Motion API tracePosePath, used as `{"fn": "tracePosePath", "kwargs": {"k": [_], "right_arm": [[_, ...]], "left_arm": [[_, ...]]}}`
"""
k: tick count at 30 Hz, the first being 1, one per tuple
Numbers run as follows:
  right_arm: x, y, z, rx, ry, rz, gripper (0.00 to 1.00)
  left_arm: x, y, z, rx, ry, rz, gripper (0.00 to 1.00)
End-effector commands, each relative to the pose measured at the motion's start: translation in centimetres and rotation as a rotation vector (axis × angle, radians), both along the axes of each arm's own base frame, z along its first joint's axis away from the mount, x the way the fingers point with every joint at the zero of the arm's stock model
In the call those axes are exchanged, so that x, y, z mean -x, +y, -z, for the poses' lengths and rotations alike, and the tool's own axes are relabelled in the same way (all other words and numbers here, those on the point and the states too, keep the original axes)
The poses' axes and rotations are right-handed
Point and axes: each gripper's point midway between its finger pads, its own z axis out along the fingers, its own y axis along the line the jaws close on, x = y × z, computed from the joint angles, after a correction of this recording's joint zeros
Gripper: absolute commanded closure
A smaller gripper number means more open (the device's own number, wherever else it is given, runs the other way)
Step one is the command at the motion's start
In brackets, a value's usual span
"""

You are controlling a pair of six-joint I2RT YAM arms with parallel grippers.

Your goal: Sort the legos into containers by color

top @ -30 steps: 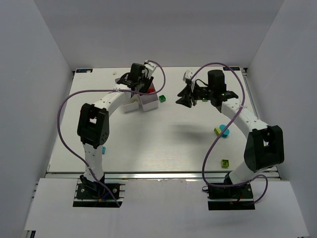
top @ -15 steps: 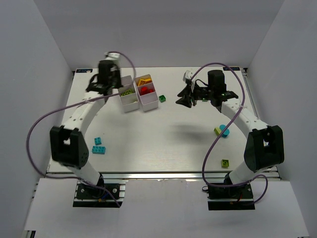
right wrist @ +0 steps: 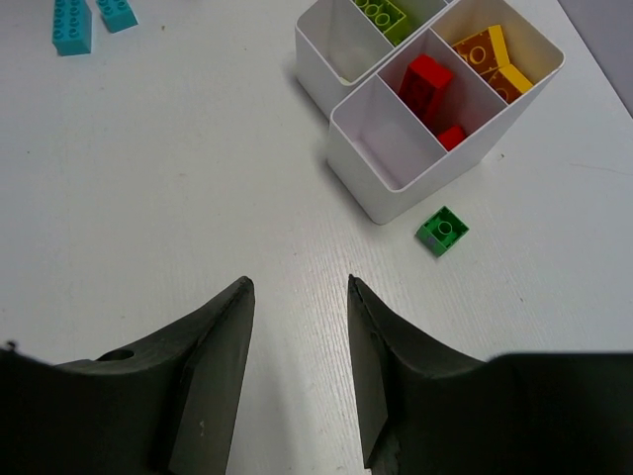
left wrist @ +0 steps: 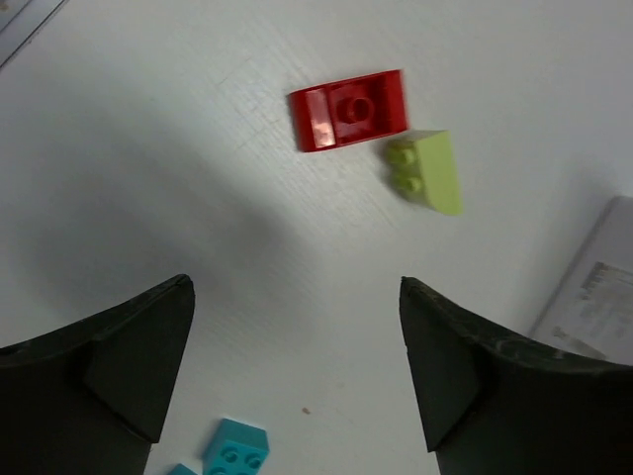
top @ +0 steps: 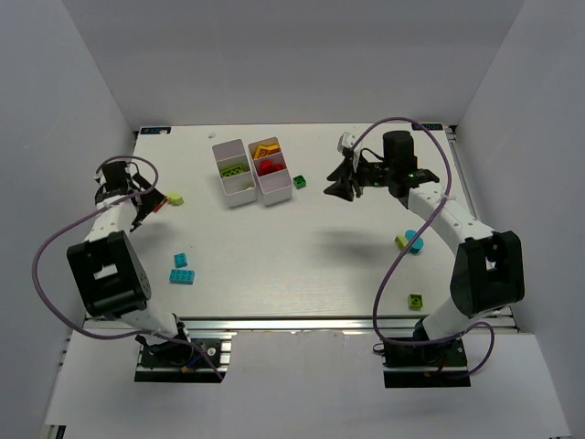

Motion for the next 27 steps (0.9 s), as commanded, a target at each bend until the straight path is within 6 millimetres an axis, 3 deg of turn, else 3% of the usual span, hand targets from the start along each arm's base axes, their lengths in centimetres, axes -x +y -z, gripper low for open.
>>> {"fn": "tracePosePath", "kwargs": {"k": [1,4,11,16,23,27], "right_arm": [[0.5,-0.1,-0.6,-0.020,-0.005,-0.013,0.51],[0.6,-0.2,-0.5,-0.020,-0.010,-0.012,0.51],[0.6,-0.3,0.1,-0.007,-0.005,-0.011,0.50],[-0.2,-0.4,-0.1,-0.009,-0.004,-0.007,0.50],[-1.3,-0.6,-0.2,-0.020,0.018,0.007,0.50],[-1.7,-1.2,-0.2,-0.024,0.027,0.024,0.50]], "left_arm": [[-1.7,0.3,0.2,0.004,0.016,0.109,0.09],[-3.2,0.1,1.3,-0.032,0.069,0.290,0.17],[-5.2,1.8,3.5,-0.238,0.147,0.434,0.17],[-6.7,1.0,5.2,-0.354,0.190,0.559,0.14],[-8.7,1.7,6.0,-0.449,0.166,0.571,0.13],[-8.9,3.3,6.4,-0.501,0.227,0.534,0.13]]}}
